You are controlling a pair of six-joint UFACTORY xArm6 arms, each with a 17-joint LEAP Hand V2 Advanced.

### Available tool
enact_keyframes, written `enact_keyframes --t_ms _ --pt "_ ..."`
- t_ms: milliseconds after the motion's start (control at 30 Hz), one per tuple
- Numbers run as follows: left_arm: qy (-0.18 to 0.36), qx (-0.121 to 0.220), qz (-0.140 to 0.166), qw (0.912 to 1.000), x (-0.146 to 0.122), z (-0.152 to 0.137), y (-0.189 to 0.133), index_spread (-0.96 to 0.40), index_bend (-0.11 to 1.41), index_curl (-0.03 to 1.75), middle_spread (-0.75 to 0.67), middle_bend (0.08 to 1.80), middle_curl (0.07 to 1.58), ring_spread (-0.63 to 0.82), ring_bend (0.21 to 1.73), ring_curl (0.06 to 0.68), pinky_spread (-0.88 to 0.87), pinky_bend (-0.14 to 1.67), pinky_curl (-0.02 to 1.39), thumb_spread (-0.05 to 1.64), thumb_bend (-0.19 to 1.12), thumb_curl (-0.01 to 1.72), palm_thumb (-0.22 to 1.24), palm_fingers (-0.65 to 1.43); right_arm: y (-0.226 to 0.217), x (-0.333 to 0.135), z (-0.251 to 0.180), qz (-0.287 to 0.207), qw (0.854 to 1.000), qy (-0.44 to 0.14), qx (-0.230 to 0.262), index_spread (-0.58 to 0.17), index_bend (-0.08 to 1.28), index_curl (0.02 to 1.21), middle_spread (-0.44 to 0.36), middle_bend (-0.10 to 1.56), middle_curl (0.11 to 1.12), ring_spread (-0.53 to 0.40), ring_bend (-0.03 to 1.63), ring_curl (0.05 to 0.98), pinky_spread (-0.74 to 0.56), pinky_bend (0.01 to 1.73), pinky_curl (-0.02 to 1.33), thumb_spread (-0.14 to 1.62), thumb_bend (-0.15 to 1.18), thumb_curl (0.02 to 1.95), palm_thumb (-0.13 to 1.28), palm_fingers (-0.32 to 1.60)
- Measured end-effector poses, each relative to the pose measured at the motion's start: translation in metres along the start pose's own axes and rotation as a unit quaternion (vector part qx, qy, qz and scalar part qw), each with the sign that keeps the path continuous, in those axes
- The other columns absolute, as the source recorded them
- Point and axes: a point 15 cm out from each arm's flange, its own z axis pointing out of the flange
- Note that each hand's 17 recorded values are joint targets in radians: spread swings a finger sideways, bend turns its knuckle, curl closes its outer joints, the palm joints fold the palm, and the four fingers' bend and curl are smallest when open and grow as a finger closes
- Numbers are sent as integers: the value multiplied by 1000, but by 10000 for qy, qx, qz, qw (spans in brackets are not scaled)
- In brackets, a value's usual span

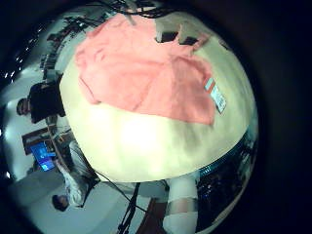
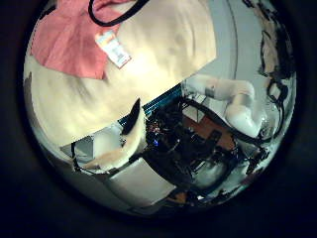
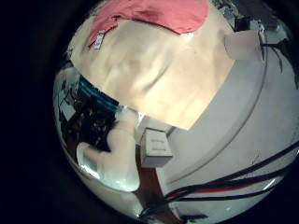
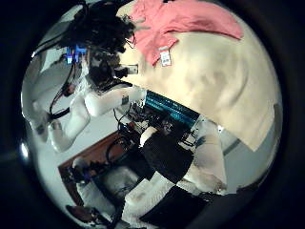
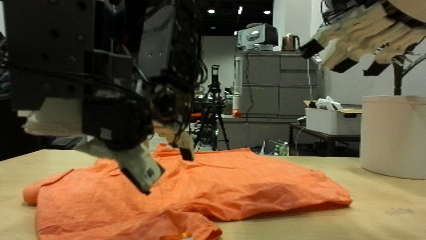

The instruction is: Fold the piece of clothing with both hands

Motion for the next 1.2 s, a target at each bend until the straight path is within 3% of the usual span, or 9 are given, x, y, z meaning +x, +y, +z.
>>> enact_keyframes --t_ms 133,433,767,1033,1200 --pt "-145 129 64 9998 -5 21 -16 72 128 270 176 201 332 382 495 240 350 324 333 941 -44 302 271 104 1 1 -2 23 10000 10 59 -358 179 323 55 239 358 188 320 230 359 188 244 1326 -10 185 359 336" --pt "-278 -100 58 9995 -15 50 -19 86 137 250 236 208 338 428 523 240 385 358 334 874 -35 310 219 44 6 5 -5 124 9999 -1 66 -353 180 326 55 238 357 189 318 231 361 187 244 1329 -11 185 361 337" --pt "-580 -396 -151 9974 -32 66 -16 110 153 254 235 234 347 440 539 235 384 351 326 851 -35 317 214 66 12 12 -22 282 9996 -9 68 -350 179 326 52 243 360 190 324 234 359 186 242 1326 -11 190 368 345" --pt "-589 -459 -181 9970 -31 79 -20 147 163 269 131 319 374 399 525 223 352 307 309 851 -31 326 245 174 32 23 -24 526 9985 35 -124 -354 181 329 52 244 362 191 324 233 359 187 240 1323 -11 190 375 344" --pt "-597 -354 -211 9974 -30 81 -27 120 160 278 -15 487 426 226 550 217 192 288 297 858 -30 327 258 399 45 25 -26 598 9981 36 -151 -354 181 331 54 241 362 190 323 234 359 187 240 1322 -11 189 376 344"
